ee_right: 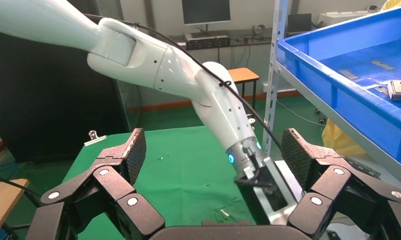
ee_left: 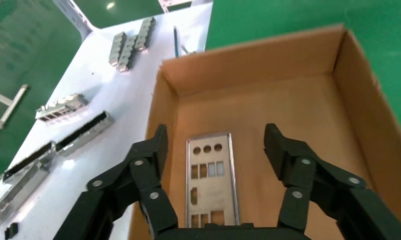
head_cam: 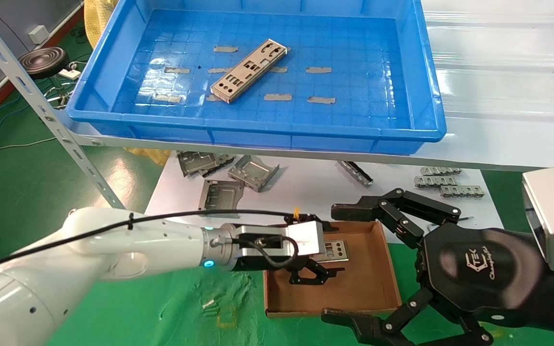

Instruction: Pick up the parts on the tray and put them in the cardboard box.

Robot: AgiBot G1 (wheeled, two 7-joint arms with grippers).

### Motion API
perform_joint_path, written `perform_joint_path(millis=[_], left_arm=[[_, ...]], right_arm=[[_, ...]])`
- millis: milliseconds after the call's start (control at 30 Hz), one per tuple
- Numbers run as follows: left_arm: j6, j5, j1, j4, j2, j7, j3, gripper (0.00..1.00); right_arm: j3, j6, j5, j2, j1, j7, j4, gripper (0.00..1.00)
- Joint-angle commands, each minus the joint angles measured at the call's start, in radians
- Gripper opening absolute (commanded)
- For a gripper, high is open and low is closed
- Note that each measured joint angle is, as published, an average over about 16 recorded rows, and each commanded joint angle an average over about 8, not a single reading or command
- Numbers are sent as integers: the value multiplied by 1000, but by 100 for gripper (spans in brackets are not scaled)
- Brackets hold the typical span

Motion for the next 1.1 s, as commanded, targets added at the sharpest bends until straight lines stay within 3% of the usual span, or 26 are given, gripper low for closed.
perform_joint_path(millis=[33, 367, 733, 900, 1100], left_arm=[[14, -16, -9, 3, -1, -5, 5, 100], [284, -122, -52, 80, -42, -40, -18, 100], [644, -287, -50, 210, -125, -154, -86, 100], [690, -311, -46, 229, -137, -166, -95, 100], [662, -297, -41, 206, -137, -165, -100, 100]], right_arm=[[0, 0, 0, 0, 0, 0, 0, 100], [0, 0, 0, 0, 0, 0, 0, 100], [0, 0, 0, 0, 0, 0, 0, 100], [0, 1, 0, 0, 0, 0, 0, 100], [0, 1, 0, 0, 0, 0, 0, 100]])
